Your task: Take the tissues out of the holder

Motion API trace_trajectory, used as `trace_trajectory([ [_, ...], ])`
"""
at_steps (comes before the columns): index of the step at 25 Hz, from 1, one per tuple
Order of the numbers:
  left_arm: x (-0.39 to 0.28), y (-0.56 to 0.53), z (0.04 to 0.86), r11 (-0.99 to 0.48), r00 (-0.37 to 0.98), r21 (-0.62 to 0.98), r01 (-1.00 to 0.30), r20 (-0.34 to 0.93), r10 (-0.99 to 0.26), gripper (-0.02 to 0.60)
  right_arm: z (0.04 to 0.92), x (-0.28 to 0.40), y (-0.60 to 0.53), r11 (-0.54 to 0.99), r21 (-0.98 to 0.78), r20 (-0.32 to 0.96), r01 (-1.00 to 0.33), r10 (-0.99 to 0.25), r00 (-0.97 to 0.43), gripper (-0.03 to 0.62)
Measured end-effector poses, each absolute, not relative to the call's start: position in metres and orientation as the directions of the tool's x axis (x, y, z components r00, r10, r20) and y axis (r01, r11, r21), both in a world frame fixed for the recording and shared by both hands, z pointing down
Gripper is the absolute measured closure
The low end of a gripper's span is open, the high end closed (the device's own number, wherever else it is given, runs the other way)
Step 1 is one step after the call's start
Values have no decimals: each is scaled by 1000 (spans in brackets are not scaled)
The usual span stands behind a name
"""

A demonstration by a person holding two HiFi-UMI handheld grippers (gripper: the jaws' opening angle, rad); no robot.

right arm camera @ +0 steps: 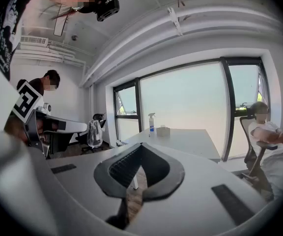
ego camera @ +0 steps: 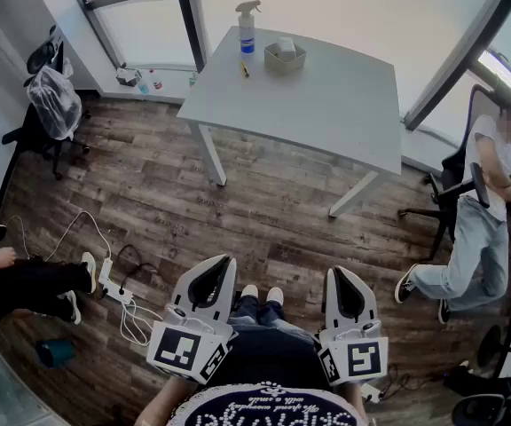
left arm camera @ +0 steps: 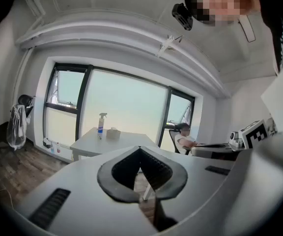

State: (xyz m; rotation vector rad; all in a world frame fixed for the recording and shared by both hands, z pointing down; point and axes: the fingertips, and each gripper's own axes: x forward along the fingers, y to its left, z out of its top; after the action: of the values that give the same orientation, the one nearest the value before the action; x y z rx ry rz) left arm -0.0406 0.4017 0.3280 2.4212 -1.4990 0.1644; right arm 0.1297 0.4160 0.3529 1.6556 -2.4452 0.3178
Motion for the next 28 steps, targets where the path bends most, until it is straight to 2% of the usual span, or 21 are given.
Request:
trace_trajectory([
  [12,-12,397,321,-435,468,181,-882,226,-854,580,355,151,414,371,-103,266,-923,-884,-384,585],
  [25,34,395,328,-464,494,174,-868,221,-841,580,351,186,423,424,-251,139,-870,-874,-466,583],
  [28,39,390,324,-471,500,175,-864,208,-840,580,351,189,418,431,-259,147,-865,-867,-476,583],
])
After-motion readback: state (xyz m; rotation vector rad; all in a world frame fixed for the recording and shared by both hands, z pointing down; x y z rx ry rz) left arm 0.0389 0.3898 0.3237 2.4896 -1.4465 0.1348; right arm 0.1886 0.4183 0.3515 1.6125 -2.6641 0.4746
